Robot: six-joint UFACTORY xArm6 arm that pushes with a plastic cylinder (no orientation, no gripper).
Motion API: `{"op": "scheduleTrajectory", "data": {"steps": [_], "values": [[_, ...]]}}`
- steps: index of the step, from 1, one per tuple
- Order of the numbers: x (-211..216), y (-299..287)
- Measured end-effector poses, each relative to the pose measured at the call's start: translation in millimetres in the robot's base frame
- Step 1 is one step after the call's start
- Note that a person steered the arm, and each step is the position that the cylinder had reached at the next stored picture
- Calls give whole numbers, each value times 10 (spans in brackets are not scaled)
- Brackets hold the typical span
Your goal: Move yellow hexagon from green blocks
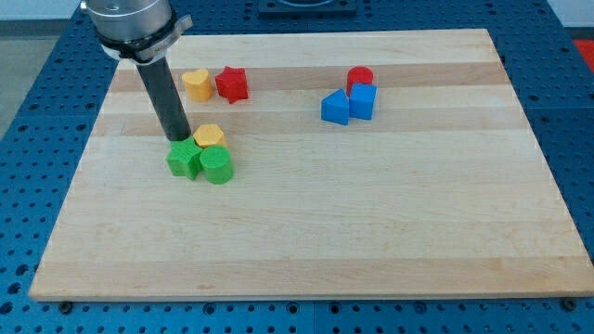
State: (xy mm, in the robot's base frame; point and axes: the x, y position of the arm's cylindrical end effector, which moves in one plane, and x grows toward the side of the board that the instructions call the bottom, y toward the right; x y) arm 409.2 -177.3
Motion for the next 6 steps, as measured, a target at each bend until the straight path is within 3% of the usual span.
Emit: {"op": "scheduleTrajectory", "data": {"steps": [3, 6], "values": [[480, 168], [521, 426]]}}
